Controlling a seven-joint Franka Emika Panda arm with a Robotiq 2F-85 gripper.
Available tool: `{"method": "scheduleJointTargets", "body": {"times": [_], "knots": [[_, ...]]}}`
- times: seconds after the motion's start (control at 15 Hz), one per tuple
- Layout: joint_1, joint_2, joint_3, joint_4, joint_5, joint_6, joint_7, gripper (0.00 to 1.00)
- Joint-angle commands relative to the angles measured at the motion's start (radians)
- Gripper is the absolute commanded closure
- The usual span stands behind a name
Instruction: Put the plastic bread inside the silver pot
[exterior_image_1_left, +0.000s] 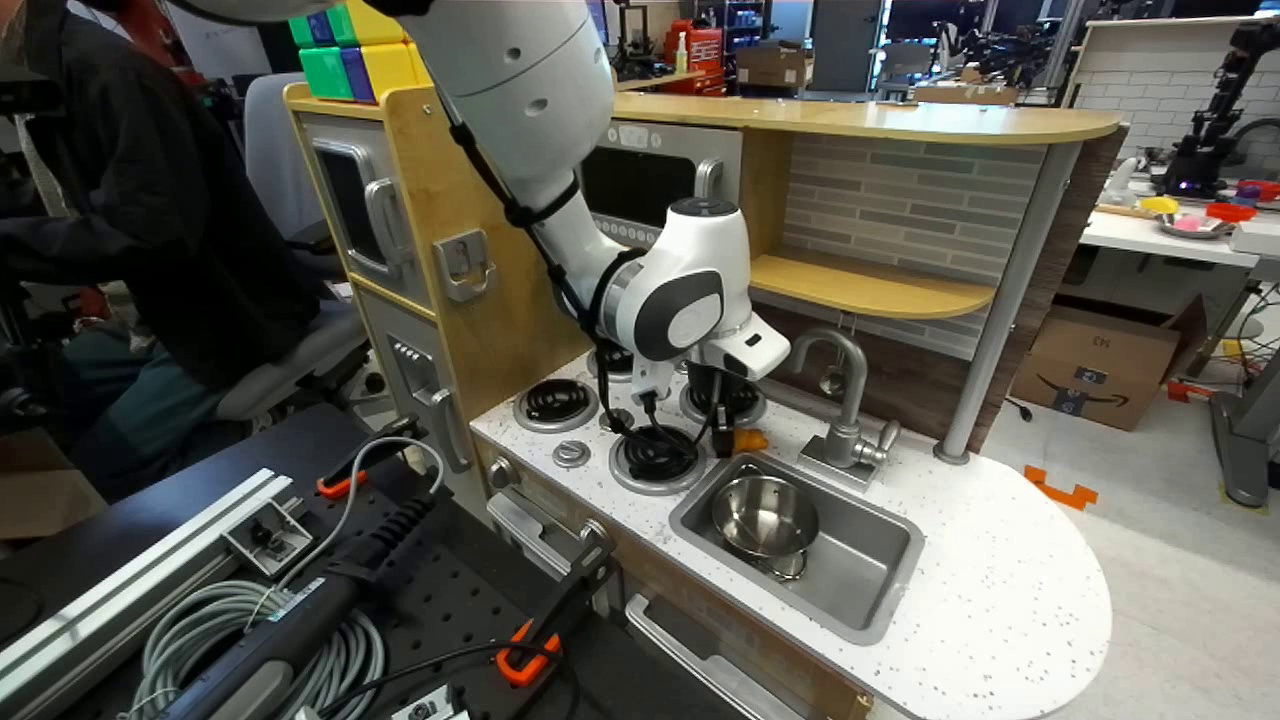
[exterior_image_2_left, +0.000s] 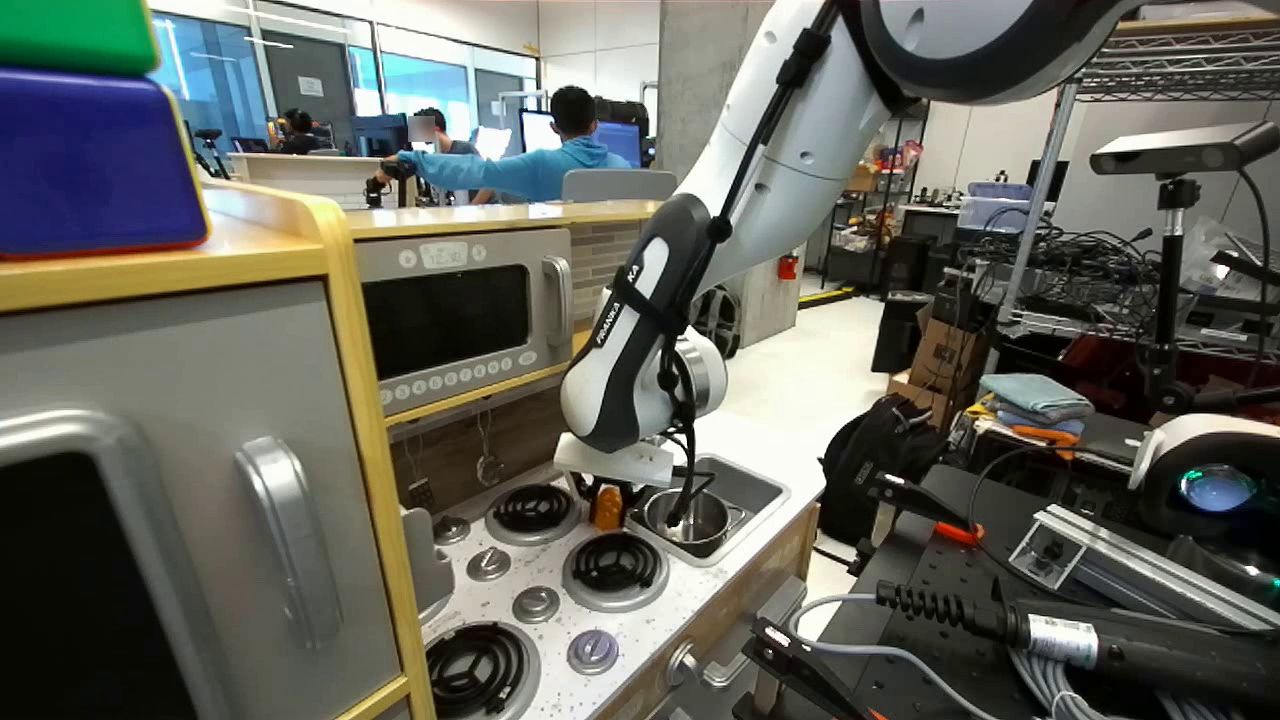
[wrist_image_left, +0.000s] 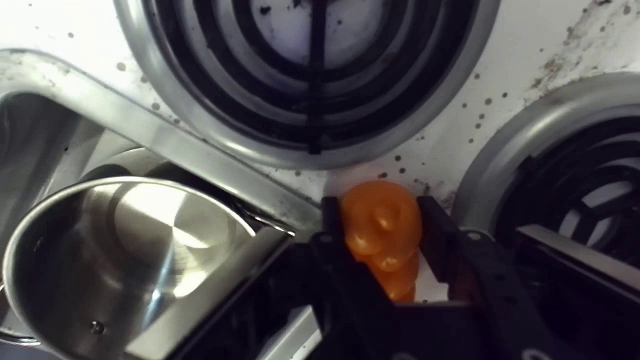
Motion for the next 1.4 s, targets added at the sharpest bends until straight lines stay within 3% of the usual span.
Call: {"method": "scheduleJointTargets", "body": {"times": [0.0, 1.33], "knots": [[-0.024, -0.041, 0.008, -0.015, 0.043, -0.067, -0.007, 0.84], [-0.109, -0.028, -0.066, 0.041, 0.044, -0.439, 0.227, 0.84]]}}
